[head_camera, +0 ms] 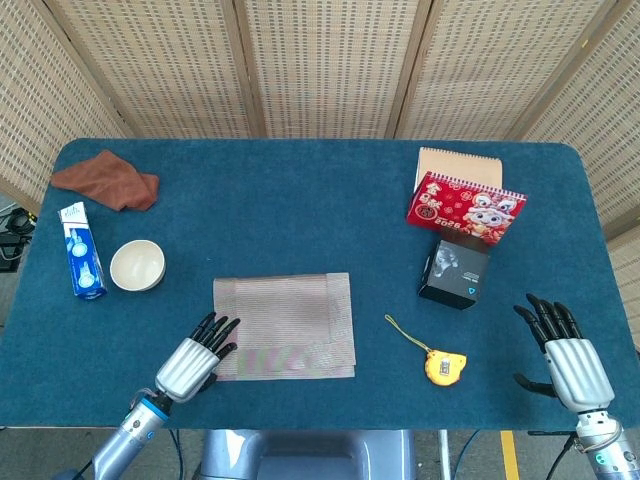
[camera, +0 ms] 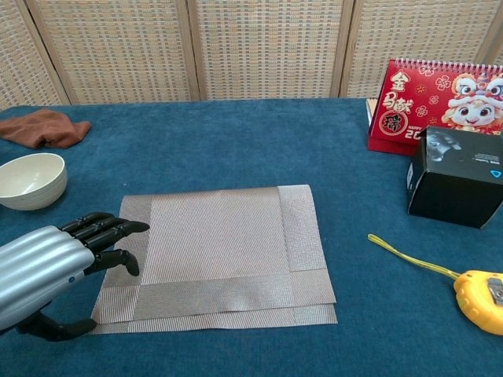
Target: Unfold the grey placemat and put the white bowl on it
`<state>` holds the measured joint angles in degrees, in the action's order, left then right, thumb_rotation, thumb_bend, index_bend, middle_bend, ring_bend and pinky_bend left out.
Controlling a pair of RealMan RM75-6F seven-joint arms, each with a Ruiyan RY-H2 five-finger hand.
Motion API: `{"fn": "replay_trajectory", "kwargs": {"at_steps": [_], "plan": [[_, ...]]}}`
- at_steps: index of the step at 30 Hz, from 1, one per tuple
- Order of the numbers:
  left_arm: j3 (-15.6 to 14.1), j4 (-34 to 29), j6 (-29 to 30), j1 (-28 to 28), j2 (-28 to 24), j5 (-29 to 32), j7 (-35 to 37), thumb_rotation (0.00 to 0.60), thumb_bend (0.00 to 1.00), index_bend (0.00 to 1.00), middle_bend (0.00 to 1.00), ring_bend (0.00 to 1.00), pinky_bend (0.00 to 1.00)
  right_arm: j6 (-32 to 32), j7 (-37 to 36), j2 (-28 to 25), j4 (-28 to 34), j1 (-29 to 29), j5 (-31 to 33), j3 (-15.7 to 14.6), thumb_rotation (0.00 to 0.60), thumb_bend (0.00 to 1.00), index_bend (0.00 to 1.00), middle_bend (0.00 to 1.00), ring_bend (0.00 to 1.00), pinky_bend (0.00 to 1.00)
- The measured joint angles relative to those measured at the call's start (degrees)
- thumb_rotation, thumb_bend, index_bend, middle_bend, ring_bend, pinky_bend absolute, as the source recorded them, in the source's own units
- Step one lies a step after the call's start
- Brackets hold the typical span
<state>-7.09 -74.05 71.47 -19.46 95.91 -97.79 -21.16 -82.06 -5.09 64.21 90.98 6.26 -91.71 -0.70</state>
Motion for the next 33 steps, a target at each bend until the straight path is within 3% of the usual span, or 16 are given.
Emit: {"fn": "replay_trajectory", "kwargs": {"at_steps": [16,33], "plan": [[0.70,1.16,-0.84,-0.16,1.73,0.87,-1.79,0.600,0.41,0.41,0.00,0.00,0.00,0.02,-0.02,-0.07,0.08,0.00,-0.10,-0.07,0.600,0.08,0.14,0.00,0.00,0.00],[0.85,1.79,-1.24,-0.05,1.90,1.80,-2.33,0.600,0.41,0.56,0.00,0.00,0.00,-0.04,-0.06,-0.15,0.19,-0.04,-0.11,-0.09,0.600,0.08,0.14,0.00,0.00,0.00]]}}
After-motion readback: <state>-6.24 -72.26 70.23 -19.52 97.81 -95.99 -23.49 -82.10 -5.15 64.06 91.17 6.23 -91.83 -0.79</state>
